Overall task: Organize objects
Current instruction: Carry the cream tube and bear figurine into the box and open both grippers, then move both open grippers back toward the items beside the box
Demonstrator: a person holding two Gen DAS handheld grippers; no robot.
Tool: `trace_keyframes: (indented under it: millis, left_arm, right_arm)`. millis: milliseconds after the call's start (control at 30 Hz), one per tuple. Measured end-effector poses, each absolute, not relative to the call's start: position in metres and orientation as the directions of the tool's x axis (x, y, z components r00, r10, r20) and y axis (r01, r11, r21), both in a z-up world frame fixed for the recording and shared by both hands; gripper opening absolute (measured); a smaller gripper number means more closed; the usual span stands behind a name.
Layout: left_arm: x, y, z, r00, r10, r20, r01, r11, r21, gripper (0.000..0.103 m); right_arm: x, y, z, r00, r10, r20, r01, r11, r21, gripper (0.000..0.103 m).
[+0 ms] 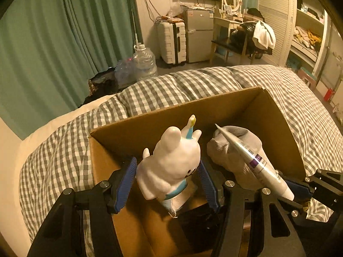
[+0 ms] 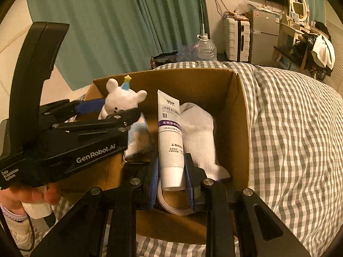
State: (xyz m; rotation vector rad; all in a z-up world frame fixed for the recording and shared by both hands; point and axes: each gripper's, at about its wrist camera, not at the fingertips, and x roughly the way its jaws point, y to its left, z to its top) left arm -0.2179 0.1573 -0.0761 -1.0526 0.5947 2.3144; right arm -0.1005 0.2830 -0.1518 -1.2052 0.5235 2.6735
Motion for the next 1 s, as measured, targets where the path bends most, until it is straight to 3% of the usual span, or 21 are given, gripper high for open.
trace_keyframes:
  millis: [100,167,233,267,367,400,533,633,1000]
  left_arm:
    - [-0.215,0.157,-0.074,-0.554,0.286,-0.782,-0.632,-0.756,0.172,0.060]
    - [-0.212,0.156,-0.068,-0.558,0.287,-0.778,-0.636,-0.751,0.179,0.060]
    - [-0.208,0.155,-0.062,-0.559,0.289,-0.777,-0.636,-0.751,0.178,0.062]
    - [-0.206,0.154,-0.057,-0.556,0.289,-0.779,-0.635,-0.752,0.175,0.062]
    - [-0.196,0.147,-0.036,-0.581,0.287,-0.761,-0.620,-0.762,0.186,0.077]
    - [-0.190,0.144,-0.027,-0.599,0.290,-0.747,-0.613,-0.766,0.193,0.085]
    - [-0.170,0.132,0.009,-0.635,0.314,-0.706,-0.604,-0.771,0.201,0.088]
    - [-0.153,0.118,0.035,-0.667,0.317,-0.675,-0.585,-0.783,0.211,0.096]
    - [-0.099,0.061,0.095,-0.731,0.339,-0.592,-0.521,-0.838,0.163,0.101]
  right_arm:
    - [-0.095,0.286,-0.148,-0.676,-0.017,-0.736,-0.283,-0.917,0.281,0.021]
    - [-0.090,0.286,-0.143,-0.682,0.001,-0.731,-0.296,-0.914,0.276,0.030]
    - [-0.086,0.288,-0.135,-0.683,0.041,-0.730,-0.326,-0.911,0.253,0.049]
    - [-0.084,0.288,-0.130,-0.684,0.053,-0.728,-0.334,-0.909,0.248,0.050]
    - [-0.073,0.286,-0.109,-0.699,0.078,-0.710,-0.350,-0.905,0.244,0.055]
    - [-0.067,0.285,-0.099,-0.707,0.094,-0.700,-0.356,-0.904,0.238,0.061]
    - [-0.050,0.274,-0.065,-0.739,0.131,-0.661,-0.360,-0.906,0.223,0.078]
    - [-0.041,0.267,-0.040,-0.758,0.146,-0.635,-0.354,-0.911,0.213,0.082]
    - [0.009,0.206,0.031,-0.801,0.182,-0.571,-0.307,-0.943,0.131,0.084]
